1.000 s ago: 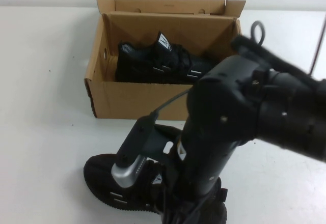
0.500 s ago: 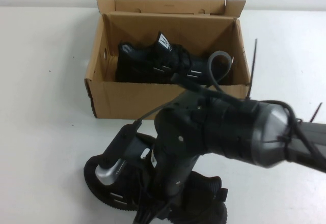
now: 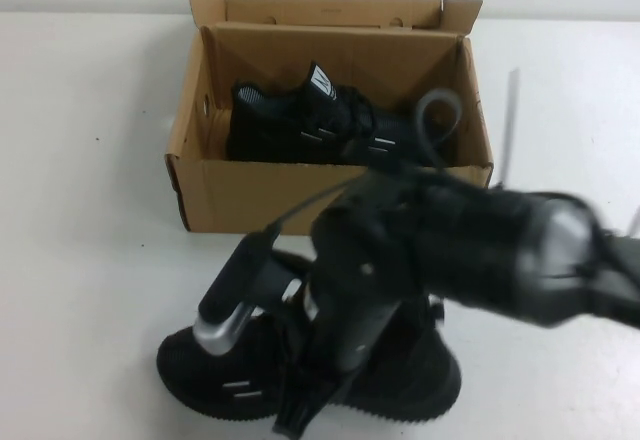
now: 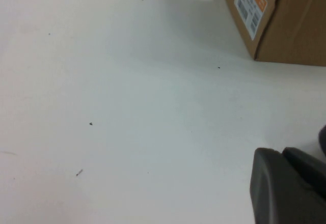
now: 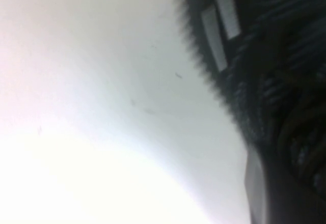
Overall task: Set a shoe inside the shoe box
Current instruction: Pick up the shoe from the table, then place the shoe in the shoe box
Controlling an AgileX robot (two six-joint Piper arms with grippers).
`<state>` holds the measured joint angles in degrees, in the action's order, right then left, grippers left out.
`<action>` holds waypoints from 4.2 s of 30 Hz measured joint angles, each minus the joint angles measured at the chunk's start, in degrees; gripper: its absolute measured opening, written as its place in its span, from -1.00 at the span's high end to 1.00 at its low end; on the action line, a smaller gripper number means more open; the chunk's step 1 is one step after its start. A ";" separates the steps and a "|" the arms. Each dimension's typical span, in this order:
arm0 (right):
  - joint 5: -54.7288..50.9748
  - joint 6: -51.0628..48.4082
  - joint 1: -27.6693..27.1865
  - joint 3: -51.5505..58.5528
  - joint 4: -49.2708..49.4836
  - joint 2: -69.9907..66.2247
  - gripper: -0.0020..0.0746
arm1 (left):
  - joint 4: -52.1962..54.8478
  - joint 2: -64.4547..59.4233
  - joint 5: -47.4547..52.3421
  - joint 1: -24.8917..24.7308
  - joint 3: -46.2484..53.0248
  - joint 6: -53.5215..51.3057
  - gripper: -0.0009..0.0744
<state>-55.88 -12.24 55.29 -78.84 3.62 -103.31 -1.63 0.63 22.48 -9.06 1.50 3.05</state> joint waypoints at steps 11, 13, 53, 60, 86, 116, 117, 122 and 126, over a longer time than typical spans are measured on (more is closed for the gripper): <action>-10.77 -0.26 -2.50 -10.64 -13.31 11.30 0.90 | 0.00 0.00 0.00 0.00 0.00 0.00 0.99; -10.75 -1.17 -4.53 -13.96 -13.88 11.05 0.90 | 0.00 0.00 0.00 0.00 0.00 0.00 0.99; -5.16 -27.84 -22.01 -39.26 -1.48 -16.78 0.90 | 0.00 0.00 0.00 0.00 0.00 0.00 0.99; -5.16 -28.57 -22.82 -39.26 1.39 -19.52 0.90 | 0.00 0.00 0.00 0.00 0.00 0.00 0.99; -13.02 -37.14 -23.37 -42.84 4.48 -18.72 0.90 | 0.00 0.00 0.00 0.00 0.00 0.00 0.99; -13.20 -33.05 -23.96 -42.95 4.17 -17.54 -0.09 | 0.00 0.00 0.00 0.00 0.00 0.00 0.99; -13.20 -33.05 -23.96 -43.06 4.08 -16.56 -0.06 | 0.00 0.00 0.00 0.00 0.00 0.00 0.99; -12.68 -33.05 -23.96 -43.39 4.98 -13.29 0.18 | 0.00 0.00 0.00 0.00 0.00 0.00 0.99; -12.43 -32.71 -23.96 -43.25 6.83 -13.29 0.55 | 0.00 0.00 0.00 0.00 0.00 0.00 0.99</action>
<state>-68.31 -44.96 31.32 -122.09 10.45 -116.60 -1.63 0.63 22.48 -9.06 1.50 3.05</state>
